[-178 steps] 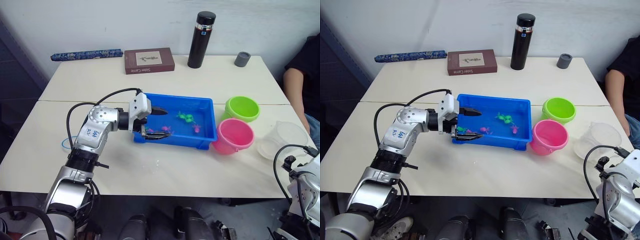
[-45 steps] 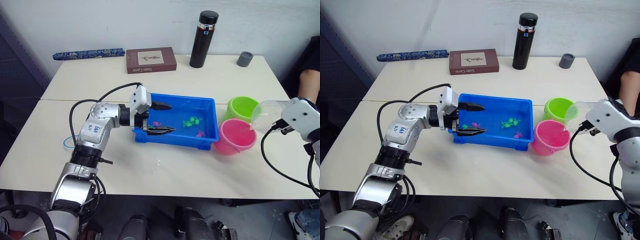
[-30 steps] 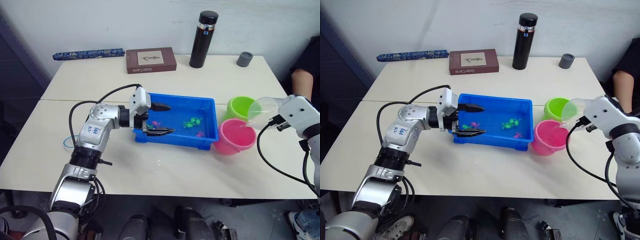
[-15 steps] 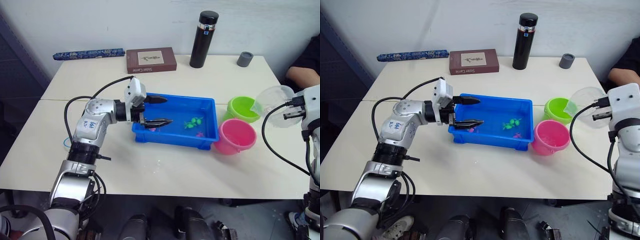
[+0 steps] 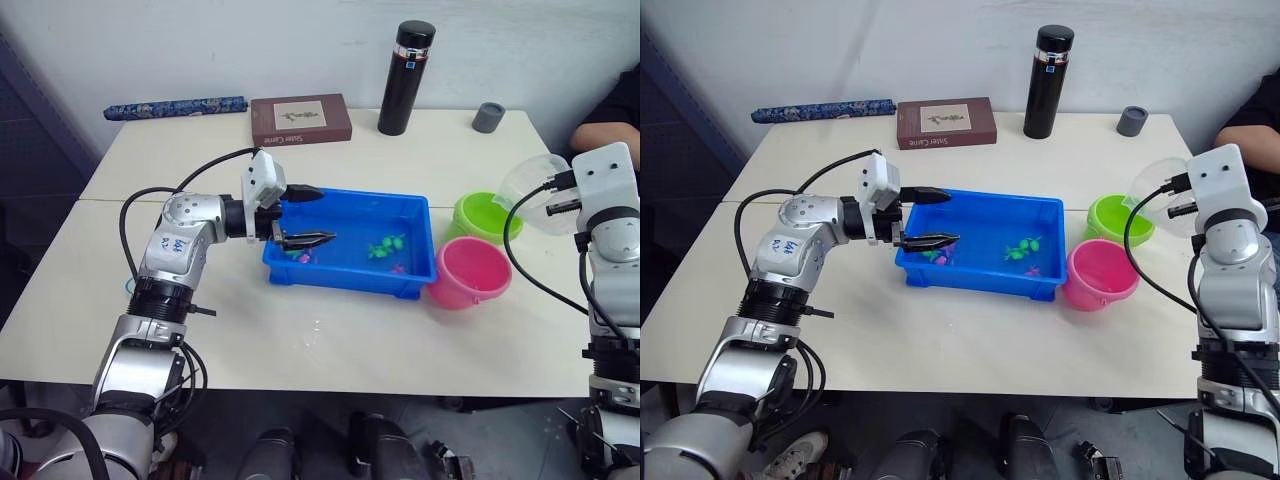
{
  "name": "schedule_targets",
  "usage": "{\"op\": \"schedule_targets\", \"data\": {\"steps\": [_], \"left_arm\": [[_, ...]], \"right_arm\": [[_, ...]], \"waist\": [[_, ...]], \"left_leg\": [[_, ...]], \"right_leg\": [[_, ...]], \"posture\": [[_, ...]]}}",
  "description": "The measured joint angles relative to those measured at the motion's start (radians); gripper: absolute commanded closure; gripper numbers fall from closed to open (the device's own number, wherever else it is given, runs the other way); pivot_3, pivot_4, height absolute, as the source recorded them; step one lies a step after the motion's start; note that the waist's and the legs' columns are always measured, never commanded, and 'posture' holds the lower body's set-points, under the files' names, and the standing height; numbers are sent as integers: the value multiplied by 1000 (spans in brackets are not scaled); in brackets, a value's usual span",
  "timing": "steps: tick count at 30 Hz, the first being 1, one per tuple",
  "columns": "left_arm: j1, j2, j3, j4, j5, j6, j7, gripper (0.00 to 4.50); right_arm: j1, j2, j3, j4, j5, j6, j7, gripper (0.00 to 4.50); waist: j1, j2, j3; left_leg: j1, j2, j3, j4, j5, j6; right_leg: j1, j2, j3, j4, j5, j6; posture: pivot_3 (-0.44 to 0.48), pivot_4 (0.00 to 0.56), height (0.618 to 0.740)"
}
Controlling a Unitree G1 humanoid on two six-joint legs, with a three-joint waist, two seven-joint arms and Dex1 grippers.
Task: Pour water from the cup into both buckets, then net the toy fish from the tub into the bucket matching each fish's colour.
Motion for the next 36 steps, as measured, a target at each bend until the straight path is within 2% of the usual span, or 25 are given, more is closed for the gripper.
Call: {"op": "schedule_targets", "data": {"steps": [8, 23, 36], "left_arm": [[30, 8, 0, -58, 0, 20, 21, 0], [62, 14, 1, -121, -7, 43, 36, 0], [81, 17, 2, -127, -8, 49, 43, 0]], "right_arm": [[-14, -44, 112, 73, -106, -68, -34, 4466], [-45, -101, 232, 124, -266, -149, -43, 4466], [-45, -139, 274, 124, -393, -230, -44, 4466]], "waist": [[-3, 0, 0], [-19, 0, 0], [-19, 0, 0]], "left_leg": [[0, 0, 0, 0, 0, 0], [0, 0, 0, 0, 0, -1], [0, 0, 0, 0, 0, -1]], "right_leg": [[0, 0, 0, 0, 0, 0], [0, 0, 0, 0, 0, 0], [0, 0, 0, 0, 0, 0]], "posture": [[0, 150, 740], [0, 150, 740], [0, 150, 740]]}}
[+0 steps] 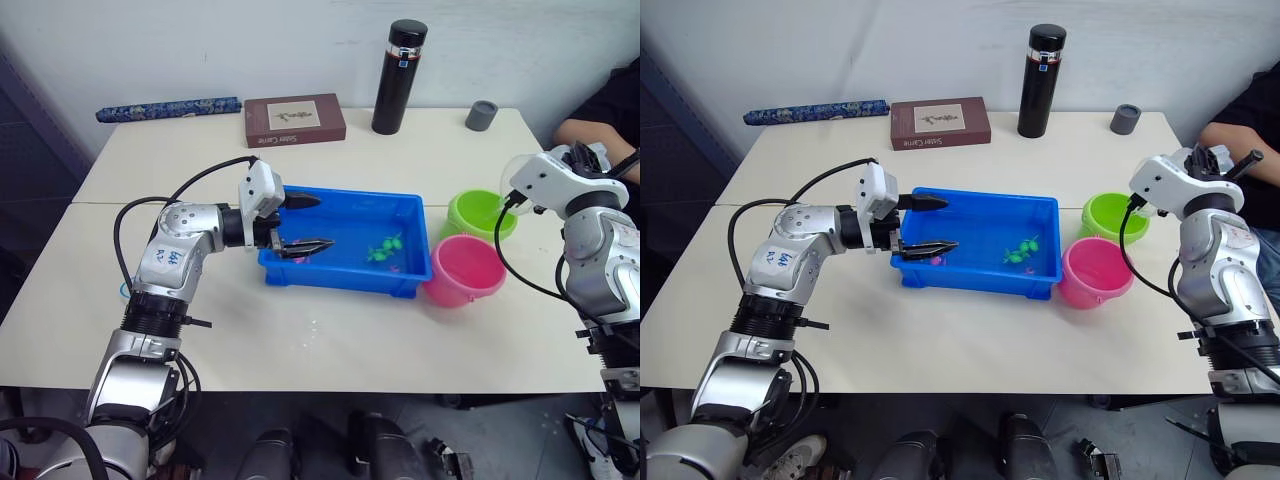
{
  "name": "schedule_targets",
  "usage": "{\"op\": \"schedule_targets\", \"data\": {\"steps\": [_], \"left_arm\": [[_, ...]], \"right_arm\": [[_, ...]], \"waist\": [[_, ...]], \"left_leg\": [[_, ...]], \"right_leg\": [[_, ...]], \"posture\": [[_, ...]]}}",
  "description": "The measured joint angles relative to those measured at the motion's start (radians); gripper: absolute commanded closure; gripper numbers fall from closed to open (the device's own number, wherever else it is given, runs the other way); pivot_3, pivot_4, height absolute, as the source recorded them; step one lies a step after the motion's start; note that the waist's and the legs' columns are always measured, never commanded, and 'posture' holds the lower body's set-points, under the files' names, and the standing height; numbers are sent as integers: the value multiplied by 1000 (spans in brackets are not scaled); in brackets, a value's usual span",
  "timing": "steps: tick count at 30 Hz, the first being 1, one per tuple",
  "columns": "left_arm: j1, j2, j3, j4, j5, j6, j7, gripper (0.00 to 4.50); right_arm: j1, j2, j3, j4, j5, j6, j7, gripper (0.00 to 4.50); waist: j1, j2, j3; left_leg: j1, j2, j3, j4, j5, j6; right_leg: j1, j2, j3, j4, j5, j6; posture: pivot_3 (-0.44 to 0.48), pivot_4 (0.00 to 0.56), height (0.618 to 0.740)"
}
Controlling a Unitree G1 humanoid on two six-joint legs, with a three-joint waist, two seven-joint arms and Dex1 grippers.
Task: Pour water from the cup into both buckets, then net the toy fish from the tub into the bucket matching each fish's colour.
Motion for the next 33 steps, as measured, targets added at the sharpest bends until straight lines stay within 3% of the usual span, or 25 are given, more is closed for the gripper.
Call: {"op": "schedule_targets", "data": {"steps": [26, 29, 33], "left_arm": [[25, 13, 21, -42, -1, 11, 14, 0], [32, 15, 22, -47, -1, 12, 17, 0], [34, 16, 24, -52, -1, 12, 20, 0]], "right_arm": [[-6, -20, 41, 0, -159, -162, -35, 4466], [-11, 46, -7, -1, -96, -127, -33, 4466], [-12, 195, -192, -10, 104, 20, -30, 4466]], "waist": [[-1, 0, 0], [-1, 0, 0], [4, 0, 0]], "left_leg": [[0, 0, 0, 0, 0, -1], [0, 1, 0, 0, 0, -1], [0, 0, -1, 0, 0, -1]], "right_leg": [[0, 0, 0, 0, 0, 0], [0, 1, 0, 0, 0, 0], [0, 0, -1, 0, 0, 0]], "posture": [[0, 150, 740], [0, 150, 740], [0, 150, 740]]}}
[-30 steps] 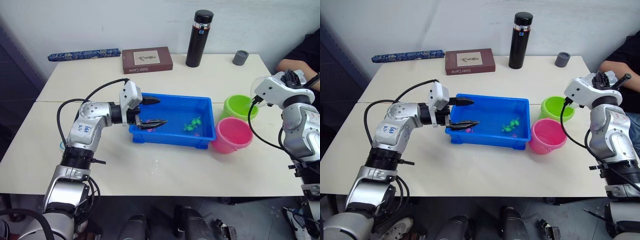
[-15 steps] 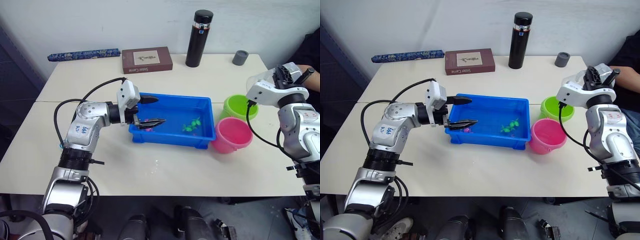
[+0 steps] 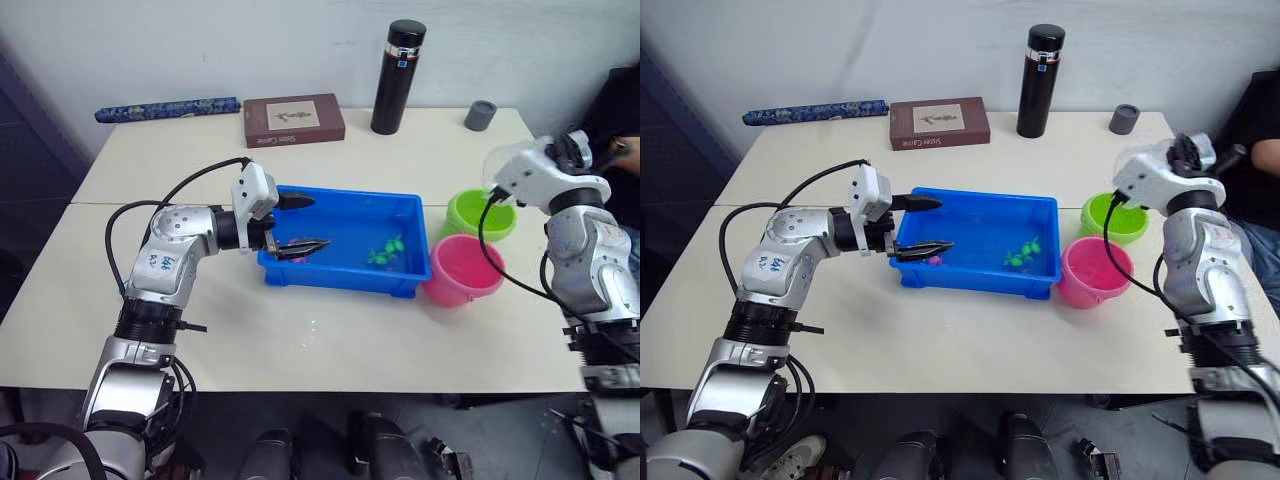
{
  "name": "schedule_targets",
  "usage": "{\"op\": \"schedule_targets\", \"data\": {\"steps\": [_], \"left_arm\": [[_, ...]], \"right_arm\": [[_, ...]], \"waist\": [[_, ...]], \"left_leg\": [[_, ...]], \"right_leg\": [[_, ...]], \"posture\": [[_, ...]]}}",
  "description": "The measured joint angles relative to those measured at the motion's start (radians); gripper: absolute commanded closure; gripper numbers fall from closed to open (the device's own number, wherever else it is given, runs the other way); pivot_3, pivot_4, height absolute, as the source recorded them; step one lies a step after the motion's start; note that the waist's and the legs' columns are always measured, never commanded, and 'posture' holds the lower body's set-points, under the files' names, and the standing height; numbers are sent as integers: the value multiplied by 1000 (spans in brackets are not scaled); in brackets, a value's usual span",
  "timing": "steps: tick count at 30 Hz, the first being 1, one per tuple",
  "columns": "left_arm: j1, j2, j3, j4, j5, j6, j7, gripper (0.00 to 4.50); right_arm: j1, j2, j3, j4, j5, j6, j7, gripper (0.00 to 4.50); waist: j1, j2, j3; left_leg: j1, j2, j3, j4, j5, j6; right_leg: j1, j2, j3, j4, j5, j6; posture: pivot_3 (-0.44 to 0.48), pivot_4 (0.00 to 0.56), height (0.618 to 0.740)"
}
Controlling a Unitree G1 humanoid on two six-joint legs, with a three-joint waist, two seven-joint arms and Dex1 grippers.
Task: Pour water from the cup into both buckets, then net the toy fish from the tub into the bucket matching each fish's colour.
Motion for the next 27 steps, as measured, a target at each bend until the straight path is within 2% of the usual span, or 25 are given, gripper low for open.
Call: {"op": "schedule_targets", "data": {"steps": [6, 13, 17, 27], "left_arm": [[-1, -2, 3, 0, -21, 2, -12, 0], [-2, -10, -2, -5, -59, 24, -71, 0], [-3, -13, -14, -10, -59, 22, -95, 0], [-14, 2, -26, -11, -57, 30, -107, 0]], "right_arm": [[0, 93, -294, -41, 238, 164, -35, 4466], [35, 275, -611, -163, 510, 309, -121, 4466], [72, 360, -680, -154, 612, 314, -156, 4466], [82, 408, -678, -7, 746, 213, -245, 4466]], "waist": [[-4, 0, 0], [-6, 0, 0], [-7, 1, 0], [-9, 1, 0]], "left_leg": [[0, 0, 0, 0, 0, 0], [1, 0, 0, -1, 0, 0], [1, 0, 1, -1, 0, 0], [1, 0, 1, -1, 0, 0]], "right_leg": [[0, 0, 0, 1, 0, 0], [0, 0, 1, 2, 0, 0], [0, 0, 2, 3, 0, 0], [0, 0, 3, 3, 0, 0]], "posture": [[0, 150, 740], [0, 150, 740], [0, 150, 740], [0, 150, 740]]}}
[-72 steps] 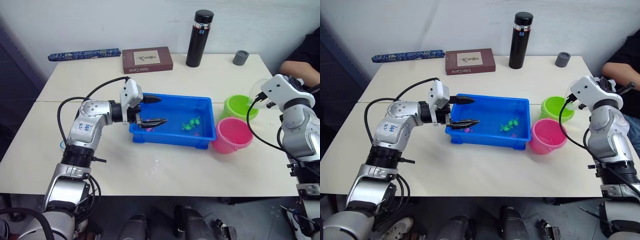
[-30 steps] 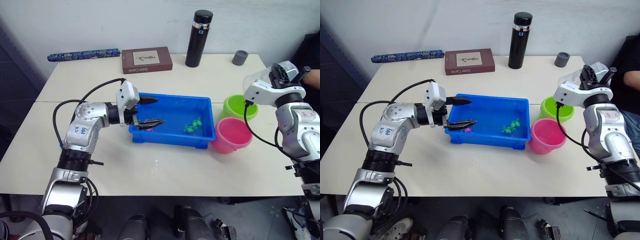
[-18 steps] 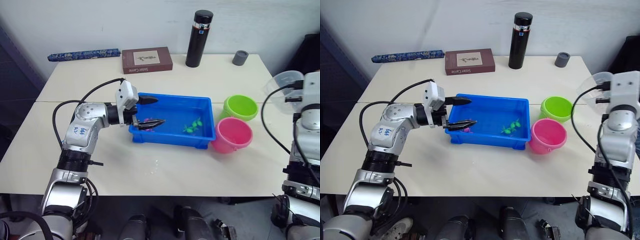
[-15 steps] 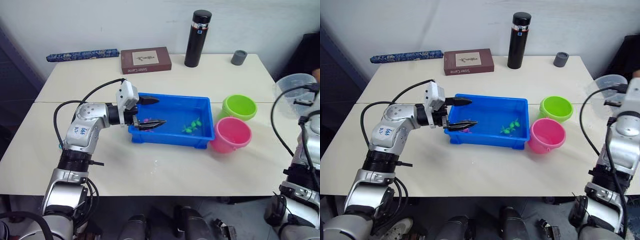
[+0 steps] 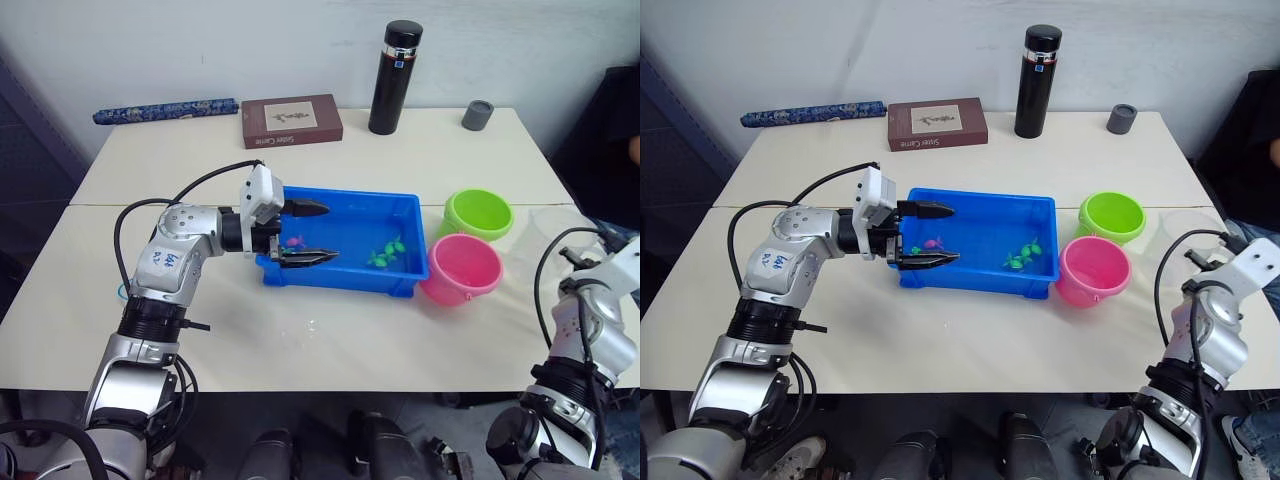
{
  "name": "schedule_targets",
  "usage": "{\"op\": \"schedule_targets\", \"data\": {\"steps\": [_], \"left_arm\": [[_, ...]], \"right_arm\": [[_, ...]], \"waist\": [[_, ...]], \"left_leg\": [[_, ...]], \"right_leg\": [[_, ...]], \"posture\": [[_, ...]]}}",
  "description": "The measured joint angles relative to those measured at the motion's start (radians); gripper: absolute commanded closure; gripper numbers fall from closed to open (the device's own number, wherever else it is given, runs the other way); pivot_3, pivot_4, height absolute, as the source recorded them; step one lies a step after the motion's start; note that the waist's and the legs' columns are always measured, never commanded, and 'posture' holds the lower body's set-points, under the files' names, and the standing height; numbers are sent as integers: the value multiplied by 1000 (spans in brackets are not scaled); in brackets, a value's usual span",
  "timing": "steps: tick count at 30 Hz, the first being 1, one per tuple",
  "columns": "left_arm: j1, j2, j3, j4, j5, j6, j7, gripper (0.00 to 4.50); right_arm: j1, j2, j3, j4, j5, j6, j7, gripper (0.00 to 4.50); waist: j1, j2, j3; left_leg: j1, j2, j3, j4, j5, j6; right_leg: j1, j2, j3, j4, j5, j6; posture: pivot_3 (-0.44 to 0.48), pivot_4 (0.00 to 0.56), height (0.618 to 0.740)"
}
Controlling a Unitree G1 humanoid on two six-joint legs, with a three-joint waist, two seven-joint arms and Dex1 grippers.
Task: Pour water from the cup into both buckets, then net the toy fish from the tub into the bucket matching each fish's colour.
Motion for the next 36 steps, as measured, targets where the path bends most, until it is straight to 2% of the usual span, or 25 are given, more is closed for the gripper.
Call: {"op": "schedule_targets", "data": {"steps": [8, 11, 18, 19, 28, 30, 31, 34, 36], "left_arm": [[1, 16, 0, -13, 0, 14, 8, 0], [4, 17, 0, -16, 0, 16, 9, 0], [13, 16, 0, -17, 0, 19, 12, 0], [13, 14, -1, -18, 0, 19, 12, 0], [13, 9, -1, -7, 0, 11, 19, 0], [13, 7, 0, 0, 0, 11, 34, 0], [13, 6, 5, 3, 0, 12, 52, 0], [7, 6, 40, 35, 0, 25, 101, 0], [3, 6, 43, 38, 1, 39, 127, 0]], "right_arm": [[10, -3, 44, 25, 36, -30, -34, 4466], [54, -21, 89, 8, 24, 4, -38, 3433], [172, -50, 123, -77, 15, 122, -40, 201], [183, -52, 124, -105, 17, 141, -39, 92], [330, -87, 127, -415, 92, 431, 31, 92], [374, -152, 127, -500, 134, 510, 99, 92], [409, -219, 129, -545, 170, 541, 168, 92], [459, -368, 112, -638, 269, 557, 367, 92], [501, -427, 112, -673, 322, 539, 481, 92]], "waist": [[0, 0, 0], [3, 0, 0], [3, 0, 0], [2, 0, 0], [5, 0, 0], [7, 1, 0], [9, 1, 0], [7, 0, 0], [6, -1, 0]], "left_leg": [[0, 0, 0, 0, 0, 0], [0, 0, -1, -1, 0, 0], [0, 0, -1, -1, 0, 1], [0, 0, -1, -1, 0, 1], [0, 0, -1, -3, 0, 2], [0, 0, -1, -3, -1, 3], [0, -1, -1, -3, -1, 3], [0, 0, -1, -3, -1, 4], [0, 0, -1, -3, -1, 4]], "right_leg": [[0, -1, 0, 0, 0, 0], [0, -1, 0, 0, 0, 0], [0, -1, 0, 0, 0, 0], [0, -1, 0, 0, 0, 0], [0, -1, 0, -1, 0, 0], [0, -2, 0, -1, 0, 0], [0, -2, 0, -2, 0, 0], [1, -1, 0, -4, 0, 0], [1, 0, -1, -4, 0, 0]], "posture": [[0, 150, 740], [0, 150, 740], [0, 150, 740], [0, 150, 740], [0, 150, 740], [0, 150, 740], [0, 150, 740], [0, 150, 740], [0, 150, 740]]}}
